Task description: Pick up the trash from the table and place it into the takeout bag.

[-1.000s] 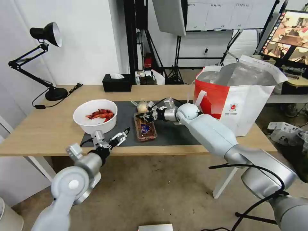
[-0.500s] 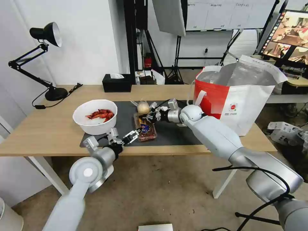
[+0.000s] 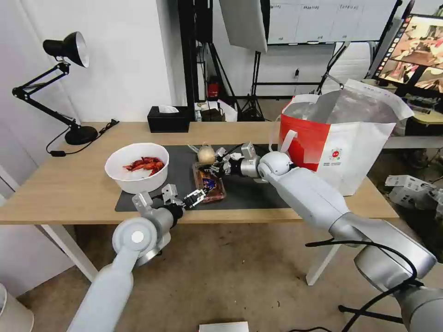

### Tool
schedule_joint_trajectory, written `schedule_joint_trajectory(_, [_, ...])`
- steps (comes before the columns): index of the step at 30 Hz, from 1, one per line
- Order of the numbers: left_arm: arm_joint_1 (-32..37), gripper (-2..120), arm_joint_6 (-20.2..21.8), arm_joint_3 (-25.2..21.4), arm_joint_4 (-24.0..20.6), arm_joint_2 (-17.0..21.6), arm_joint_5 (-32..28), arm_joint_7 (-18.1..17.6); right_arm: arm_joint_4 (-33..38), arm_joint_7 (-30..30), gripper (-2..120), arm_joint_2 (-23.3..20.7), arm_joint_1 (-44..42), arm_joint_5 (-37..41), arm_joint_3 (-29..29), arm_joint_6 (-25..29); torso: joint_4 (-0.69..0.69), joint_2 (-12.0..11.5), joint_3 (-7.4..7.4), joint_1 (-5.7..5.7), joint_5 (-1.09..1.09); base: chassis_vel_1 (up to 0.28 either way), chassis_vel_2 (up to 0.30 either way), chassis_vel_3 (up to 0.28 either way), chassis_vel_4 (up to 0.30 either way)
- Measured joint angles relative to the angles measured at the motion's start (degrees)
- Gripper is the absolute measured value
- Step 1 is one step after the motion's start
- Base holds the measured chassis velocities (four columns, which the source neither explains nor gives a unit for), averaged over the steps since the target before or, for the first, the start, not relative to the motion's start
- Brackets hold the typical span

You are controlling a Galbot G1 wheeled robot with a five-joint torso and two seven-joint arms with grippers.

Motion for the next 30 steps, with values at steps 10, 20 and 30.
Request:
schedule_joint_trajectory(10, [-1.3,95,-1.06,1.72,1.22,-1.15,-0.48,-0.99,0.85,0.65,0,-0.54,-0.06,0.63,-0.07,0.0,0.0,0.01,-0.01,0.0,0.0,0.0,0.0,0.0,0.0])
schedule_joint_trajectory(20, [-1.53,61,-2.87,2.25,1.49,-1.44,-0.62,-2.29,2.52,1.51,0,-1.66,-0.6,2.24,-0.22,-0.24,0.0,0.01,0.0,0.0,-0.01,0.0,0.0,0.0,0.0])
schedule_joint_trajectory(30, [-1.34,25,-2.89,2.48,1.29,-1.38,0.29,-2.36,4.35,2.39,0,-2.65,-1.67,3.38,-0.14,-0.54,0.0,0.01,0.0,0.0,0.0,0.0,0.0,0.0,0.0])
